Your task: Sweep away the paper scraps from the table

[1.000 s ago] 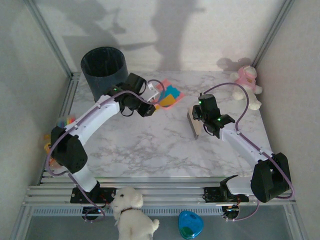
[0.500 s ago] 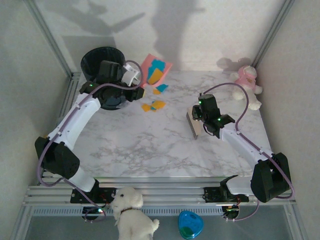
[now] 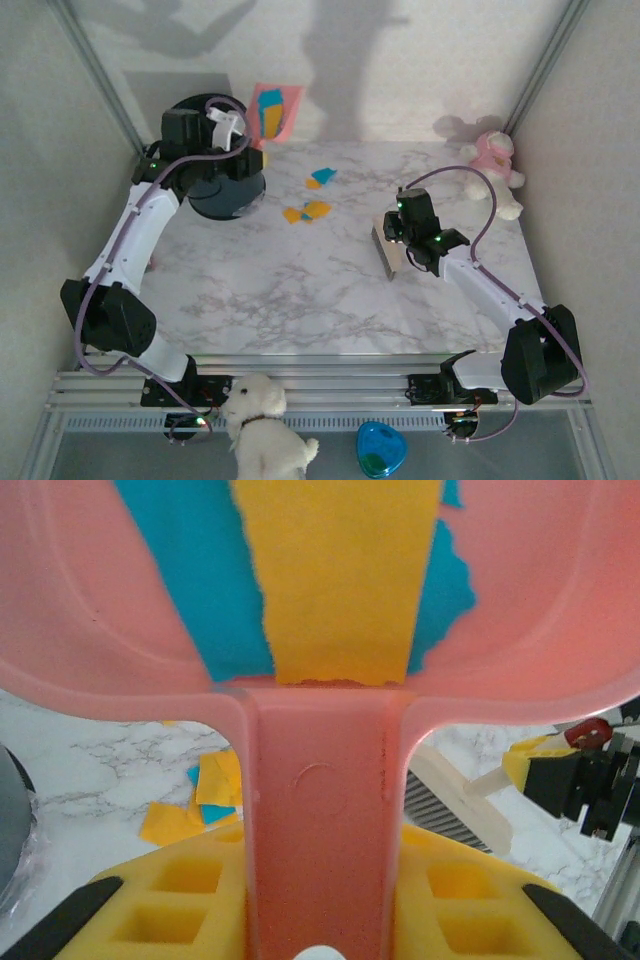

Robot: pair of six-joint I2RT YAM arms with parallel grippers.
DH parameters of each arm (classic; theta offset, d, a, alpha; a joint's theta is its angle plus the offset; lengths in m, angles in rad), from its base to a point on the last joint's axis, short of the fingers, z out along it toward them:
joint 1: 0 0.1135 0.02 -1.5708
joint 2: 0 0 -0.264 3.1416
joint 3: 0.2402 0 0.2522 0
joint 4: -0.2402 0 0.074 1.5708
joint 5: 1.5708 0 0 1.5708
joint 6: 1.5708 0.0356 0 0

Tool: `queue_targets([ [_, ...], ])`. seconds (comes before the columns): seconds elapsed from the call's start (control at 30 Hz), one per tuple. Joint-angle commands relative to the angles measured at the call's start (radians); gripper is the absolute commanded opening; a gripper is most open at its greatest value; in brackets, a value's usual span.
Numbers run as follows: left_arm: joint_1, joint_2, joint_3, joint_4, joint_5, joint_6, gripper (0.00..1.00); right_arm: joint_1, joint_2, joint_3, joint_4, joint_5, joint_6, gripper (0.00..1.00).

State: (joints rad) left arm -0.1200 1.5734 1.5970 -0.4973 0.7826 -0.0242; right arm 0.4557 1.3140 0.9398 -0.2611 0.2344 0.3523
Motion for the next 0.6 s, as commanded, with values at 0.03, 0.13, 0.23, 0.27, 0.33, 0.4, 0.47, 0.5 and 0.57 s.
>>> queue_targets([
  [0.03,0.041,0.006,0.047,0.052,0.075,-0.097,0.0,-0.005,0.011,0.027,-0.01,-0.004,-0.009,0.0],
  [0.13,0.076,0.03,0.063,0.054,0.115,-0.147,0.0,-0.006,0.015,0.033,-0.017,-0.003,-0.012,0.0],
  [0.23,0.103,0.048,0.069,0.067,0.149,-0.187,0.0,-0.005,0.016,0.036,-0.018,-0.003,-0.012,0.0],
  [0.27,0.114,0.053,0.068,0.073,0.161,-0.199,0.0,-0.005,0.017,0.036,-0.018,-0.005,-0.011,0.0],
  [0.33,0.123,0.061,0.073,0.08,0.176,-0.21,0.0,-0.005,0.018,0.036,-0.018,-0.006,-0.01,0.0],
  [0.4,0.13,0.066,0.078,0.079,0.192,-0.213,0.0,-0.005,0.019,0.036,-0.02,-0.005,-0.01,0.0],
  [0.47,0.138,0.075,0.082,0.085,0.221,-0.228,0.0,-0.006,0.019,0.035,-0.02,-0.006,-0.009,0.0],
  [0.5,0.145,0.081,0.084,0.09,0.234,-0.238,0.0,-0.005,0.02,0.034,-0.02,-0.004,-0.007,0.0],
  [0.57,0.161,0.096,0.084,0.104,0.256,-0.27,0.0,-0.005,0.021,0.033,-0.018,-0.005,-0.004,0.0],
])
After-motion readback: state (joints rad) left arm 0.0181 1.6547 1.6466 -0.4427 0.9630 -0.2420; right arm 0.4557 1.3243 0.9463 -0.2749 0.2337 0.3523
